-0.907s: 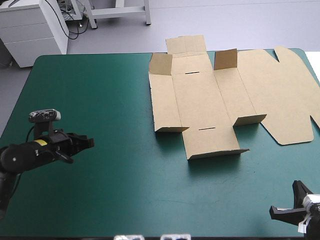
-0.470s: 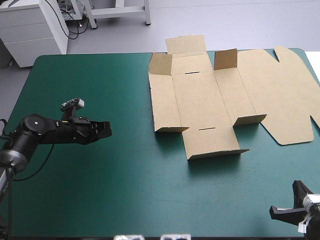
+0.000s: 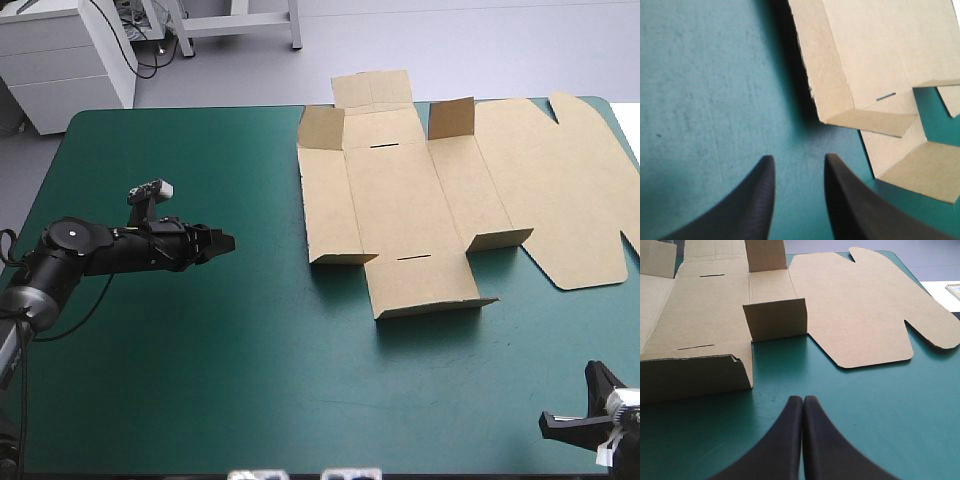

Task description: Fold the box

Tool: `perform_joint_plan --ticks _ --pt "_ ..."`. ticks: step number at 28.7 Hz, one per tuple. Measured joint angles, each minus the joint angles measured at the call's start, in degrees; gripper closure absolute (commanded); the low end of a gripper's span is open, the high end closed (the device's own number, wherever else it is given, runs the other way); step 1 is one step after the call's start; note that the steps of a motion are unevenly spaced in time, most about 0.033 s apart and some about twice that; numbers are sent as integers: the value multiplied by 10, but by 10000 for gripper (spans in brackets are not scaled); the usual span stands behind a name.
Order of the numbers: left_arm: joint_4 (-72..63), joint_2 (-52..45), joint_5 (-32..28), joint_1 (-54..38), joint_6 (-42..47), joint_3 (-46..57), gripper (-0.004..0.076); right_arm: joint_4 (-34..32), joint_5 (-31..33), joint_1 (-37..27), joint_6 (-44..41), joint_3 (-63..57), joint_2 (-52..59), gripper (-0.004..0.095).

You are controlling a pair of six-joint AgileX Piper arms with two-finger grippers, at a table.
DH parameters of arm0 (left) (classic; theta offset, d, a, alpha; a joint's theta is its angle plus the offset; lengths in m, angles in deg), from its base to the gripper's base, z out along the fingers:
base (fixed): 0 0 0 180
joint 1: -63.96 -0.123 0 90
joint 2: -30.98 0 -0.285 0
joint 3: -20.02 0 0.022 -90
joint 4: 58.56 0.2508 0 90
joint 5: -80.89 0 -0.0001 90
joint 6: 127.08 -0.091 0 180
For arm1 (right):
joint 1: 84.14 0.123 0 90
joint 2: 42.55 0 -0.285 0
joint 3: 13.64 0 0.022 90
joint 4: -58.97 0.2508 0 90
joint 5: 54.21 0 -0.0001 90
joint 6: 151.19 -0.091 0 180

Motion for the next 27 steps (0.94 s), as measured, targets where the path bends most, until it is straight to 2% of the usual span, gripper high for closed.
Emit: perform_joint_plan --ticks 2,11,22,27 --pt "-16 0 -9 0 -3 0 266 0 0 0 0 0 0 922" --pt "-68 27 -25 5 -4 -1 266 0 0 0 0 0 0 922" --pt "-157 137 -40 67 -14 -10 266 0 0 0 0 0 0 922" --pt "-168 205 -47 105 -30 -59 266 0 0 0 0 0 0 922"
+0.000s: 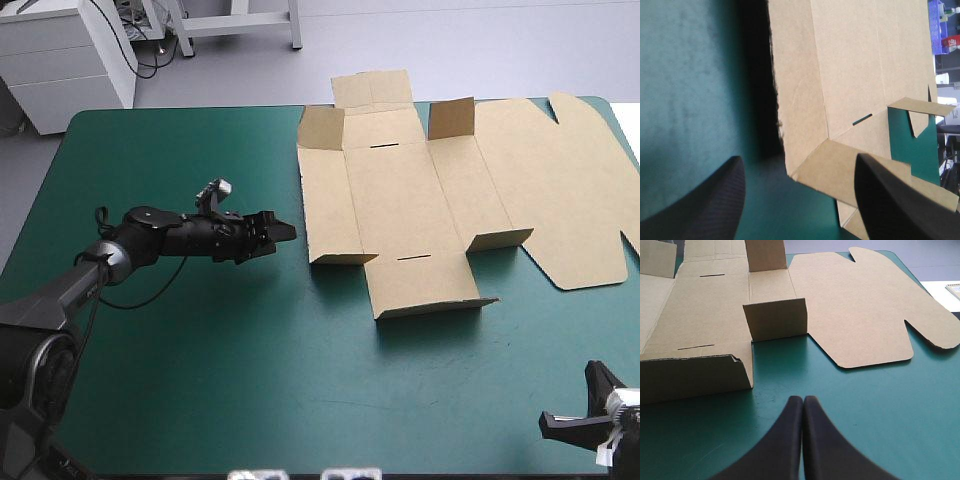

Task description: Fold the box

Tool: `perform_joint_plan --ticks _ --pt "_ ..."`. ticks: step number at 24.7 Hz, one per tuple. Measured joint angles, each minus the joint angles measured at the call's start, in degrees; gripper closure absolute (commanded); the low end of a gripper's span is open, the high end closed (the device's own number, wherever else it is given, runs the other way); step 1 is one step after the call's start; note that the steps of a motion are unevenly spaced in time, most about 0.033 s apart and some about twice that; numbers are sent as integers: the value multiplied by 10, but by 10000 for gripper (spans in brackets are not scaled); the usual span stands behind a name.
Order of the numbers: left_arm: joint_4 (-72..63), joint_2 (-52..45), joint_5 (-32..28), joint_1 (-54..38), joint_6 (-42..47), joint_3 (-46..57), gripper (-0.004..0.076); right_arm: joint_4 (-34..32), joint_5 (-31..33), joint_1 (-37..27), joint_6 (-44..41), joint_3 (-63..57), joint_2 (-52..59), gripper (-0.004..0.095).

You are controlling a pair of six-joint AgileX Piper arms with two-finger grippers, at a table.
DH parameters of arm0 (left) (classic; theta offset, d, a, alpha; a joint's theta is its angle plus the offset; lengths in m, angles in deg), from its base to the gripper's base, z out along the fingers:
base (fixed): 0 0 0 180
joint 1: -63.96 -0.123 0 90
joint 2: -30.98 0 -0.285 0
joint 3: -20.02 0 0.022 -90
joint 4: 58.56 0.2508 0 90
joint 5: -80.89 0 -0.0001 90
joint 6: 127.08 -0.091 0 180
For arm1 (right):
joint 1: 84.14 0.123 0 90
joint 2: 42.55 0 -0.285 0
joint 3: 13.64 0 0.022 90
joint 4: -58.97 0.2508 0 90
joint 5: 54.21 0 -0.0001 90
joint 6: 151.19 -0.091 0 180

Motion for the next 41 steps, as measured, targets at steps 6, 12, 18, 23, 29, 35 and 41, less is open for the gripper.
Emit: perform_joint_plan --ticks 6,12,18,23,29,35,41 --pt "-5 91 -16 27 -2 -83 266 0 0 0 0 0 0 922" --pt "-14 165 -1 32 -2 -143 266 0 -5 0 0 -2 0 922" --pt "-65 183 -5 46 -6 -152 266 0 -11 0 0 -6 0 922" --pt "-66 196 -9 76 -11 -172 266 0 -11 0 0 -6 0 922" --pt "-58 202 -2 86 -5 -186 272 0 -11 0 0 -7 0 922" --pt "-54 203 1 87 19 -188 381 0 -11 0 0 -7 0 922" --pt "-53 205 20 87 19 -190 727 0 -11 0 0 -7 0 922"
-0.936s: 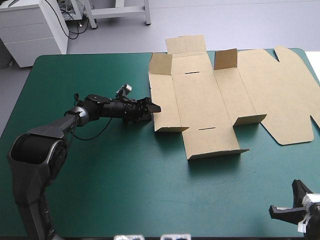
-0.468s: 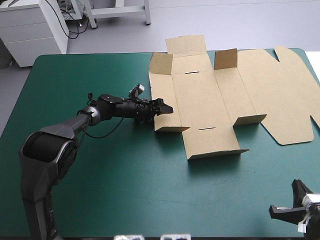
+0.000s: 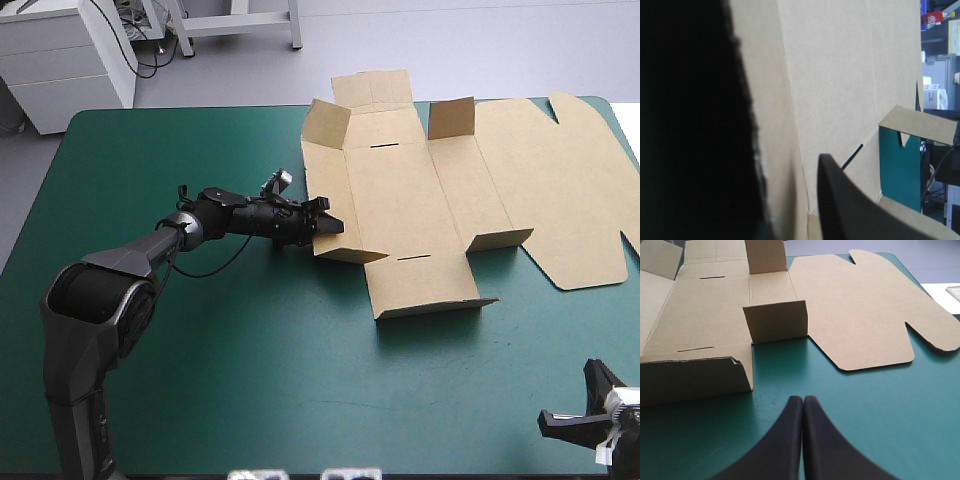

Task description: Fold the box

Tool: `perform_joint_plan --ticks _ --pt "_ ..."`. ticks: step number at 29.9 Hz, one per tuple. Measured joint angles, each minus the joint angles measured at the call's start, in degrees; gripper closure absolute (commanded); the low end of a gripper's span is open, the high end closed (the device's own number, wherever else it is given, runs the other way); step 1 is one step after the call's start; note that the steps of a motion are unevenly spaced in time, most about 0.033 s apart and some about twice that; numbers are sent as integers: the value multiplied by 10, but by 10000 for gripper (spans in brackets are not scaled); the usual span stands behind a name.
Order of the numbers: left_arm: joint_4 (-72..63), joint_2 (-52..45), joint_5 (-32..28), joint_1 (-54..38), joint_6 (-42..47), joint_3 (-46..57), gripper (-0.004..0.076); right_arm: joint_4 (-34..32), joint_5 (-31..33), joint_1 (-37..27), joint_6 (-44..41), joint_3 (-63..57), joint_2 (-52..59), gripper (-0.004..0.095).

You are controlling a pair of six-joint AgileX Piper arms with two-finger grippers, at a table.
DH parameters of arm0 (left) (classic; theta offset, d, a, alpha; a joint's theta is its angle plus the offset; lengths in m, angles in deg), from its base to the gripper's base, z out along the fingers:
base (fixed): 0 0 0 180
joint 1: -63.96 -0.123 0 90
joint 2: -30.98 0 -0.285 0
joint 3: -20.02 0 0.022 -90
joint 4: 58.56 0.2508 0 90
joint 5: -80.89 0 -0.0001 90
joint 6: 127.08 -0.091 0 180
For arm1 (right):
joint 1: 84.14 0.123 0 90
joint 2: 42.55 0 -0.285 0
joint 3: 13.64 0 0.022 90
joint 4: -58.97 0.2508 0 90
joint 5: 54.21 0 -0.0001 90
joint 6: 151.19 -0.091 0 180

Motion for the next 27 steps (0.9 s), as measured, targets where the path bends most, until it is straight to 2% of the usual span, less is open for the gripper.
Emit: perform_joint_plan --ticks 9,15,20,27 --pt "1 2 23 0 -32 0 731 0 0 0 0 0 0 922" --pt "33 4 74 -2 -27 -24 731 0 0 0 0 0 0 922" --pt "134 4 137 -22 48 -110 731 0 0 0 0 0 0 922" --pt "388 4 222 -30 130 -256 731 0 -1 0 0 0 0 922"
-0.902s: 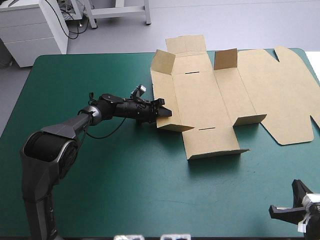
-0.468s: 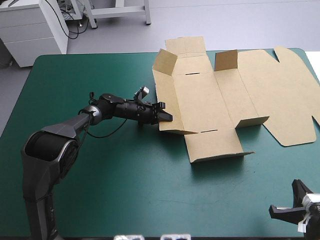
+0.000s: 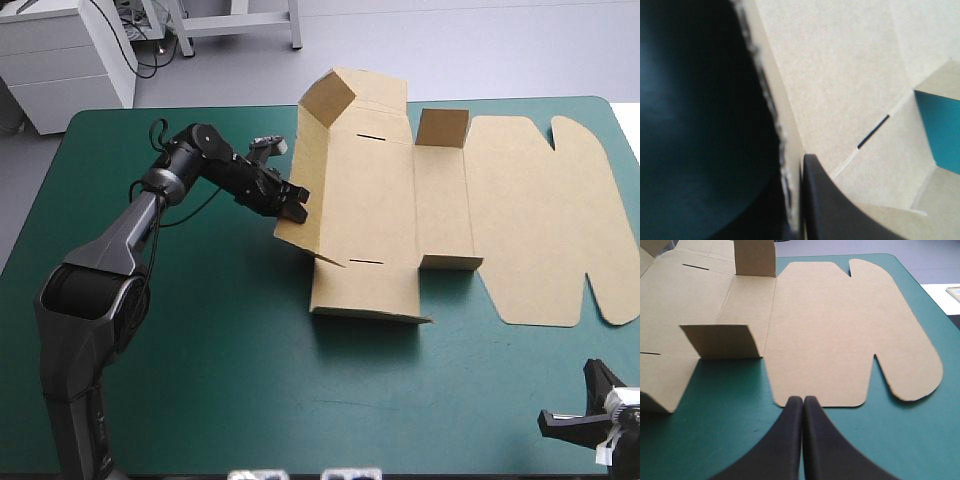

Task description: Fold the box

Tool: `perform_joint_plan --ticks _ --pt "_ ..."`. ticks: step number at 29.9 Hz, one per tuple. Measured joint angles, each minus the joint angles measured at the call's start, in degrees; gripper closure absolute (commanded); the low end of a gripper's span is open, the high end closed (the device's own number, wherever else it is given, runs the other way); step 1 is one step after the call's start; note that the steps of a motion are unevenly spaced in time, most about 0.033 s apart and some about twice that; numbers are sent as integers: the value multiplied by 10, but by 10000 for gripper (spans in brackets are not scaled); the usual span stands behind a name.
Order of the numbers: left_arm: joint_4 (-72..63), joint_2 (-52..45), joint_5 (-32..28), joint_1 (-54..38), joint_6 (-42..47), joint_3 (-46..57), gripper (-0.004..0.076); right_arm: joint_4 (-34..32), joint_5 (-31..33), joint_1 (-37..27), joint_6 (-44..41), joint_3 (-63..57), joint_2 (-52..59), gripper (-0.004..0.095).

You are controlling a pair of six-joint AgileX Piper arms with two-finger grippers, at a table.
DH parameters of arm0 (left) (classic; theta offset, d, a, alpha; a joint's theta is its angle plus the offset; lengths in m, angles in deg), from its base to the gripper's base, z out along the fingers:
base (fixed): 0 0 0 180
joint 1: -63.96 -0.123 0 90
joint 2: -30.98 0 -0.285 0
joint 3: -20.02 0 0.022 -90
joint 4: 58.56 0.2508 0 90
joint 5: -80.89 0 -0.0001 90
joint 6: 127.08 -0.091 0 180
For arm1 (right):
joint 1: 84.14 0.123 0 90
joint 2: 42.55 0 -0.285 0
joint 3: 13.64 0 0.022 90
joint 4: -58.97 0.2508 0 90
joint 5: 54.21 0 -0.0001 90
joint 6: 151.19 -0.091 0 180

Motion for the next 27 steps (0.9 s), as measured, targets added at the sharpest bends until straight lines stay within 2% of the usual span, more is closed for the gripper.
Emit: perform_joint_plan --ticks 3,11,16,22,27 --pt "101 -4 13 0 12 -47 731 0 0 0 0 0 0 922" --pt "241 -23 21 -3 3 -108 731 0 0 0 0 0 0 922" --pt "340 -45 25 -2 -55 -111 731 0 0 0 0 0 0 922" --pt "409 -76 25 19 -164 -112 731 0 0 0 0 0 0 922" --pt "465 -84 24 55 -205 -112 731 0 0 0 0 0 0 922"
